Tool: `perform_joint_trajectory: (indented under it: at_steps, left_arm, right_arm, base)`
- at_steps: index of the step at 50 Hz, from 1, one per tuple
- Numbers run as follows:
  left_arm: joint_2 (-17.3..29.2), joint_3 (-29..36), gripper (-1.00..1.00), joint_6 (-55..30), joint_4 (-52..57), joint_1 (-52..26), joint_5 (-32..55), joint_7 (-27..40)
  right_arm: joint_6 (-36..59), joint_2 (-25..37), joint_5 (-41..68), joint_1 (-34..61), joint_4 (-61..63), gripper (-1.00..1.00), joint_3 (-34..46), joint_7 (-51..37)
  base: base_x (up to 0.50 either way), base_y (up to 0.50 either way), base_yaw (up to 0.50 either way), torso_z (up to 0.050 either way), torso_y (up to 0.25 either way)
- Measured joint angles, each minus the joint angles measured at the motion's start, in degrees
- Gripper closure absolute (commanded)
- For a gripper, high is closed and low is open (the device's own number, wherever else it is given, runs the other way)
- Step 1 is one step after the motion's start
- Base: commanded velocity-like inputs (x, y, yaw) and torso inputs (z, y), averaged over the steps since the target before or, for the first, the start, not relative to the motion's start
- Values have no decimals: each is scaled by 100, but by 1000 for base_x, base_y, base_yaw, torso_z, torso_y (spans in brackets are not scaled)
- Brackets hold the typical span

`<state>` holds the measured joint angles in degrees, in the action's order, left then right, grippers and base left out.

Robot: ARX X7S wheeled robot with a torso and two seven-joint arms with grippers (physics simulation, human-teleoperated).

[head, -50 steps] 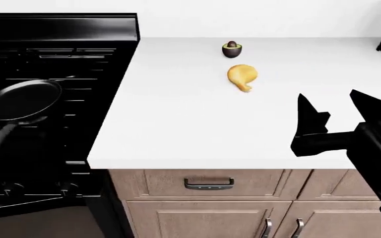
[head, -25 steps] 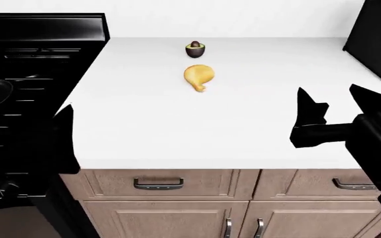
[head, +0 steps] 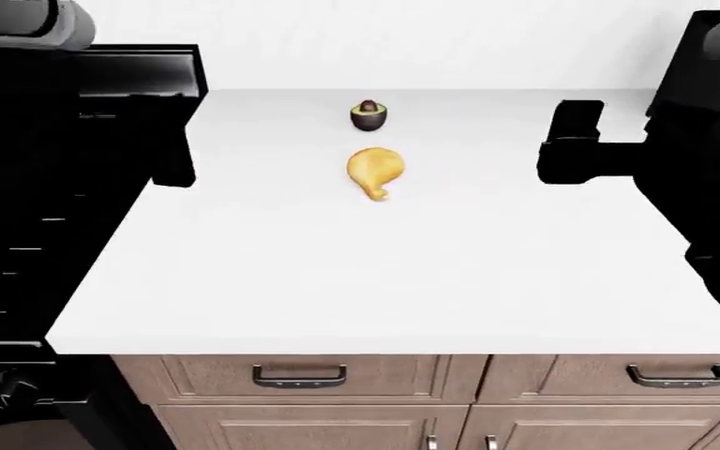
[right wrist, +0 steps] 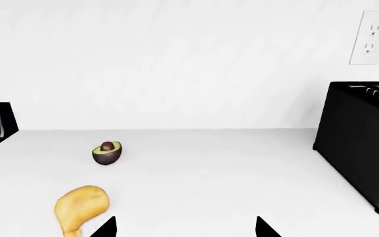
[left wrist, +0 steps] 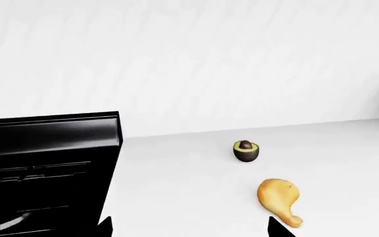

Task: Place both pans onto different burners. Then place the avocado and the chicken breast on different pans.

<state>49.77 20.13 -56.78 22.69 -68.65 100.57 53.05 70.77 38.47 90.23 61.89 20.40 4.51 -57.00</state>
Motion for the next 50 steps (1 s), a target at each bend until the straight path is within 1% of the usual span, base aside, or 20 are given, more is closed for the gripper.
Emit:
perform_joint_trajectory:
  at_steps: [10, 25, 38, 50]
  left_arm:
    - [-360, 350, -100, -124, -563, -303, -528, -372]
    - [-524, 520, -100, -143, -820, -408, -801, -579]
    - [-607, 595, -100, -129, -932, -421, -878, -627]
    - [-1073, 923, -100, 2, -1577, -628, -1441, -1290]
  right_arm:
    - [-66, -67, -493, 141, -400, -100, 324, 355]
    - [-122, -64, -699, 197, -564, -100, 482, 505]
    - [-114, -53, -652, 194, -549, -100, 546, 490]
    - [-97, -25, -606, 142, -505, -100, 630, 577]
  base:
    - [498, -134, 0, 0, 0]
    - [458, -101, 0, 0, 1]
    - [25, 0, 0, 0, 1]
    - [49, -8, 0, 0, 0]
